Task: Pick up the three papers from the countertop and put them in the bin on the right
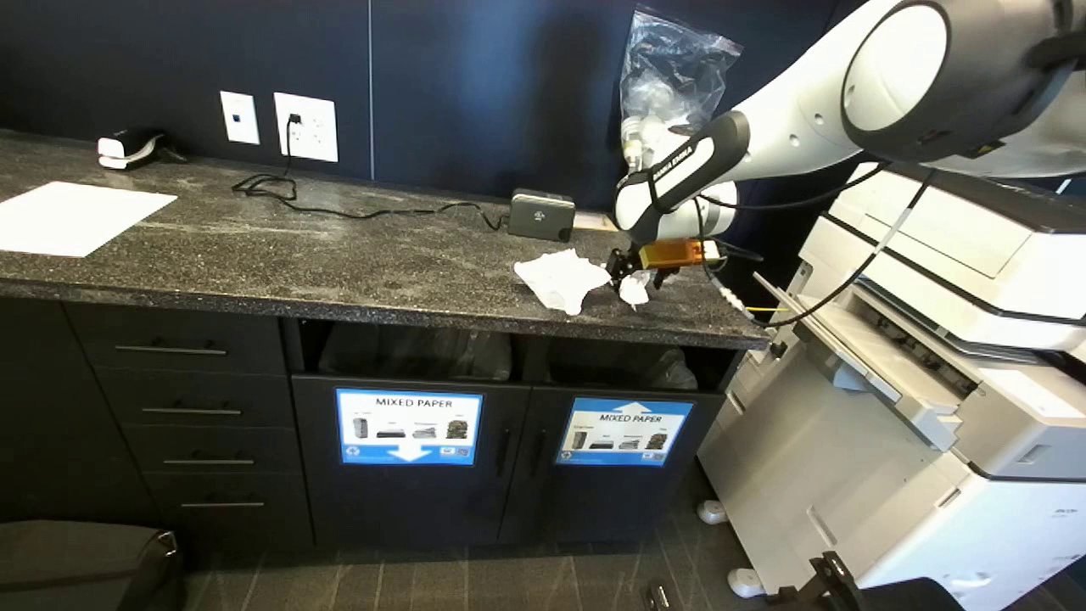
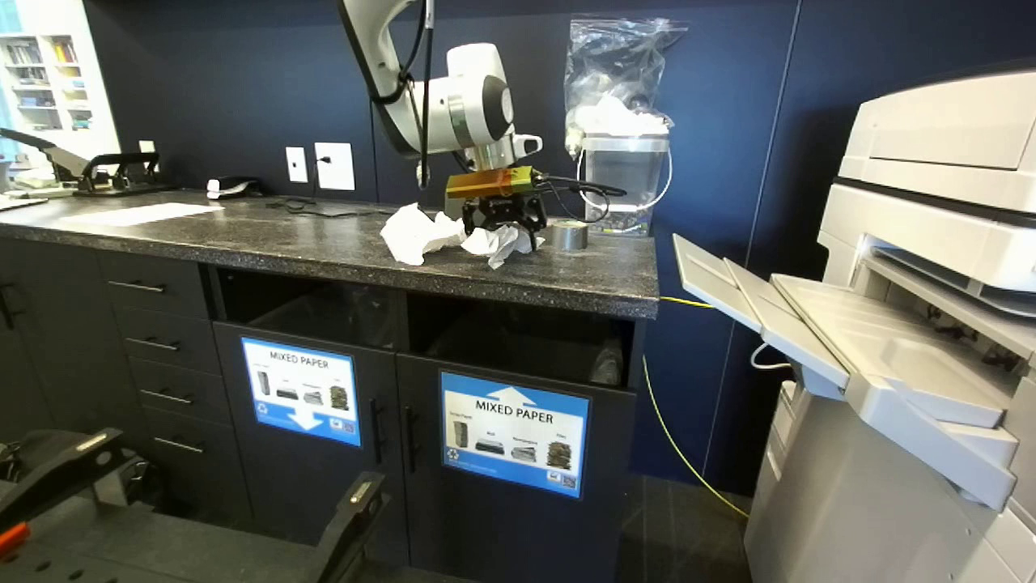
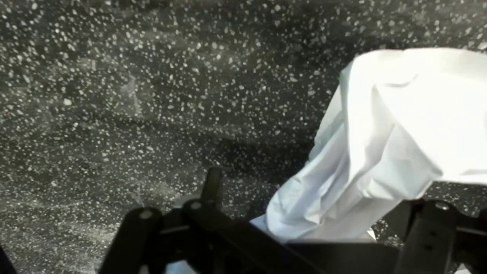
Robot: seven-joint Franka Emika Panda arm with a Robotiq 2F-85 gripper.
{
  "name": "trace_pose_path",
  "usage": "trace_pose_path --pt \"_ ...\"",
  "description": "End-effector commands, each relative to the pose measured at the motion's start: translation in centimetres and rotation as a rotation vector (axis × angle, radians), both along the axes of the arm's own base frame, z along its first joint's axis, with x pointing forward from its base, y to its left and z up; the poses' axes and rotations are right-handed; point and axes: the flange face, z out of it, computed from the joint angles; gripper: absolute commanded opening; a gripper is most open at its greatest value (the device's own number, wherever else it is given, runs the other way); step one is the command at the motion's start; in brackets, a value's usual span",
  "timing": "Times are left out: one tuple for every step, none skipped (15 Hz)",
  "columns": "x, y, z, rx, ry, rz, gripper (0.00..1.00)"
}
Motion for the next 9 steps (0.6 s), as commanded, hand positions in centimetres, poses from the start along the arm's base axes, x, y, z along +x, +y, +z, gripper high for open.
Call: trace_pose_path --pt "1.35 -0.20 0.16 -0.010 -0.019 -0.023 0.75" --pt "1.42 -0.29 0.11 -0.011 -0.021 -0.024 0.68" --pt "1.50 -0.33 0.08 -0.014 -0.024 -0.026 0.58" --pt "1.58 -0.36 0.09 -0.015 -0.026 -0.027 0.51" --pt "1.67 -0.42 0.20 -0.016 -0.029 -0.029 0.42" --pt "1.73 -0.42 0.20 -0.018 -0.030 -0.030 0.35" --pt "1.79 -0.45 0.22 -0.020 -0.030 -0.030 0.28" --pt "1.79 -0.54 0.24 -0.021 -0.029 -0.031 0.19" --pt "1.74 -0.59 0.21 -0.025 -0.024 -0.032 0.13"
